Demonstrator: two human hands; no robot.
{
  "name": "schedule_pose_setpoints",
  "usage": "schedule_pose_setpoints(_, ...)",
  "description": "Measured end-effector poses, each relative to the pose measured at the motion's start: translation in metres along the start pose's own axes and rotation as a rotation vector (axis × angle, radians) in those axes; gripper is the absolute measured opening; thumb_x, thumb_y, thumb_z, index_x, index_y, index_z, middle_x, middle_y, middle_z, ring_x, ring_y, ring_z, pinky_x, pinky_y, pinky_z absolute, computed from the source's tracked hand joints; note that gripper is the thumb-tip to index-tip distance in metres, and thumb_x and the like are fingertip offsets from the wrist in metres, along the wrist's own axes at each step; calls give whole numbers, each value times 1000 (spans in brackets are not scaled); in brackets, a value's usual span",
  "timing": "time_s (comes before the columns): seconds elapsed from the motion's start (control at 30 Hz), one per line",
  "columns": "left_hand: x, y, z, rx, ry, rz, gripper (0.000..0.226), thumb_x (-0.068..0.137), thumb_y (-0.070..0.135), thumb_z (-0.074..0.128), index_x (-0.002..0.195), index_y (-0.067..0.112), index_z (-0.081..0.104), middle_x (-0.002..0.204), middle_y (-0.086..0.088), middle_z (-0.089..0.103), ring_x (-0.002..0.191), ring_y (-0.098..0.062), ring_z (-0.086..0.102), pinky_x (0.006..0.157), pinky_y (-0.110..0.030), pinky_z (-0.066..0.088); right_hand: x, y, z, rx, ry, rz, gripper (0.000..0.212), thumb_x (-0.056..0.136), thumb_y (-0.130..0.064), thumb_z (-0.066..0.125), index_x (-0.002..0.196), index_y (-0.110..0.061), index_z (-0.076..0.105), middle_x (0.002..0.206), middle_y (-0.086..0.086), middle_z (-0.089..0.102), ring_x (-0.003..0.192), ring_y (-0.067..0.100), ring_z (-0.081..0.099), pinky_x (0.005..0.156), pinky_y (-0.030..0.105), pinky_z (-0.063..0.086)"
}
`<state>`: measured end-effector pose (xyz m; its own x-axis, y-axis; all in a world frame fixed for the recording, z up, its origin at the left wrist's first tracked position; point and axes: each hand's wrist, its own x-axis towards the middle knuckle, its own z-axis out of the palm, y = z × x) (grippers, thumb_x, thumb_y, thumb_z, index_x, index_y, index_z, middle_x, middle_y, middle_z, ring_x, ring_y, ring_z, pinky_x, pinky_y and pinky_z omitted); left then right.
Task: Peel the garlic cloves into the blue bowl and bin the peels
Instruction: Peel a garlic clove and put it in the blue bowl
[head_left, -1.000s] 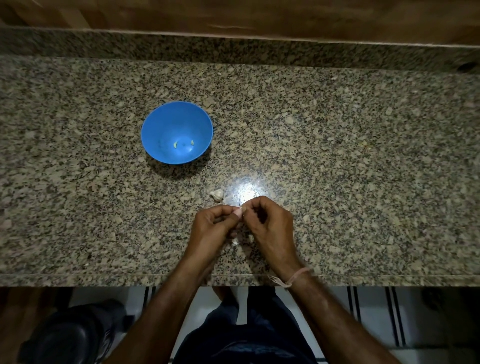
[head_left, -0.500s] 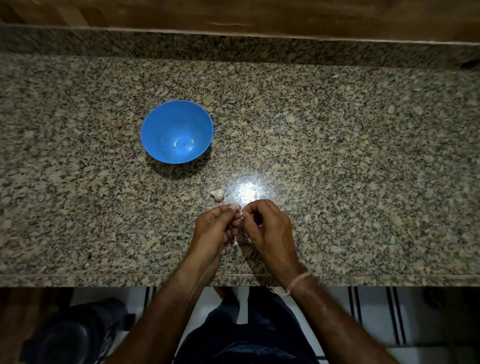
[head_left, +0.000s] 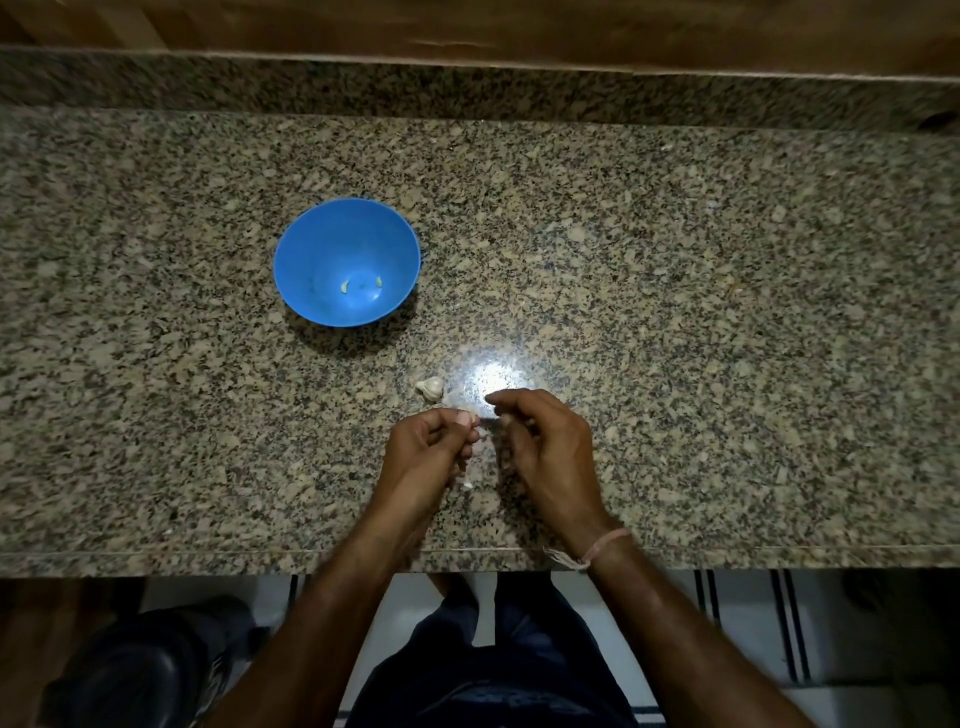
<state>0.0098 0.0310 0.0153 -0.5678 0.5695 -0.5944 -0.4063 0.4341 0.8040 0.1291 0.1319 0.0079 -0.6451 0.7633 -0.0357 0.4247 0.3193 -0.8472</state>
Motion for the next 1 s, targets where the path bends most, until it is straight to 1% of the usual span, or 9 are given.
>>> schedule_pose_setpoints(0.07, -1, -1, -2, 241, 8, 161, 18, 104, 25, 61, 97, 17, 75, 81, 8, 74, 76, -5, 68, 65, -15, 50, 2, -6, 0, 190, -47, 72, 17, 98, -10, 70, 113, -14, 78, 104, -6, 75, 95, 7, 71, 82, 26, 59)
schedule_pose_setpoints(0.13, -2, 0, -2, 468, 52, 278, 14, 103, 27, 62, 95, 23, 73, 82, 12, 73, 79, 4, 66, 63, -8, 45, 3, -7, 1, 246, -66, 95, 10, 96, -16, 75, 104, -13, 79, 97, -6, 77, 93, 10, 73, 82, 33, 61)
schedule_pose_setpoints(0.23, -4, 3, 1, 590, 106, 347, 11, 102, 26, 62, 94, 24, 69, 82, 14, 68, 79, 10, 61, 61, -8, 41, 2, -4, 4, 274, -80, 136, 5, 96, -20, 75, 97, -17, 79, 90, -6, 77, 88, 13, 74, 81, 43, 62)
schedule_pose_setpoints(0.33, -7, 5, 5, 596, 123, 365, 10, 102, 25, 62, 93, 25, 66, 83, 15, 67, 76, 7, 61, 60, -6, 40, 2, -1, 6, 263, -73, 189, 5, 98, -20, 72, 97, -19, 77, 90, -6, 77, 88, 14, 74, 81, 46, 62)
schedule_pose_setpoints(0.5, -8, 4, 7, 583, 128, 361, 6, 99, 21, 66, 97, 26, 65, 88, 13, 68, 82, 6, 61, 63, -4, 41, -1, -4, 10, 300, -31, 242, 5, 98, -17, 71, 98, -16, 76, 91, -5, 77, 88, 11, 73, 81, 32, 61)
schedule_pose_setpoints(0.7, -9, 1, 11, 605, 157, 407, 5, 100, 18, 62, 103, 20, 66, 92, 10, 66, 83, 4, 60, 66, -5, 41, -3, -2, 14, 403, -16, 313, 6, 99, -13, 69, 99, -12, 75, 92, -1, 77, 89, 16, 74, 83, 32, 60)
schedule_pose_setpoints(0.77, -9, 0, 13, 561, 167, 371, 7, 101, 19, 63, 106, 17, 67, 94, 8, 68, 85, 2, 62, 66, -4, 42, -3, -2, 17, 419, 4, 335, 6, 99, -14, 70, 99, -13, 76, 92, -1, 77, 89, 17, 74, 84, 36, 61)
schedule_pose_setpoints(0.9, -8, -1, 16, 388, 167, 246, 9, 101, 23, 64, 107, 17, 69, 94, 7, 72, 85, -2, 68, 67, -7, 48, -3, -2, 23, 481, 34, 398, 7, 99, -18, 70, 100, -16, 76, 94, 2, 77, 94, 24, 74, 90, 51, 60)
schedule_pose_setpoints(1.0, -6, -1, 18, 319, 150, 208, 9, 101, 21, 64, 106, 16, 70, 92, 4, 74, 81, 0, 68, 67, -8, 50, -5, -4, 26, 517, 54, 430, 8, 99, -22, 69, 99, -18, 75, 95, 2, 77, 95, 26, 73, 91, 55, 59)
